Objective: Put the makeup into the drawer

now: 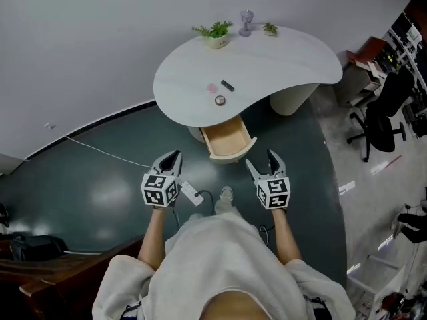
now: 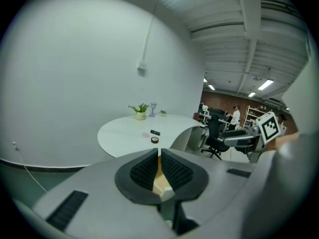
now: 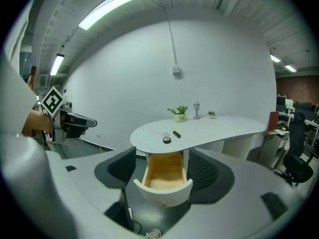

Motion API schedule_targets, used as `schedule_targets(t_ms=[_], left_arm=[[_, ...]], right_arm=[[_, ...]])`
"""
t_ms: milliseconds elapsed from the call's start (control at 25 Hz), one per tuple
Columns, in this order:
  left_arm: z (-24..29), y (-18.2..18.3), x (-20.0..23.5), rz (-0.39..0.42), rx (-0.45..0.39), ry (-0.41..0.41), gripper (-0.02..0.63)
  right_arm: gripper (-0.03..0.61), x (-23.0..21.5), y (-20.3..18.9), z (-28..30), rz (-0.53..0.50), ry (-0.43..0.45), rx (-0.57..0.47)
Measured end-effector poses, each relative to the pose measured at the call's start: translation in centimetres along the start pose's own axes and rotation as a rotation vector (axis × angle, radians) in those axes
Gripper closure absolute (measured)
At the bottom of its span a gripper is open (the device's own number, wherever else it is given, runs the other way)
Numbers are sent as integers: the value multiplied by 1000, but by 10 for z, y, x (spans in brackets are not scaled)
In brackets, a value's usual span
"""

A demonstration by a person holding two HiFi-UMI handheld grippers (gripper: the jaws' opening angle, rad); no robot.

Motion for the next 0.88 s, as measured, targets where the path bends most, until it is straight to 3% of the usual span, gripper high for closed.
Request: schedule_targets(t_ms=[400,880], left_arm=[[21,0,7,-10,28,67,591],[62,-1,40,-29,52,54,591]], right_arm=[[265,-25,-1,35,22,48,1],[265,-26,-11,95,26,67,48]])
Point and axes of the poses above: the fingertips, and each gripper's own axes: z forward along the fingers, x to its left, y out of its top, the point moved 3 cm from there along -z, backward along the fingers, and after that the axes turned 14 degrees about -x, right-handed, at the moved point
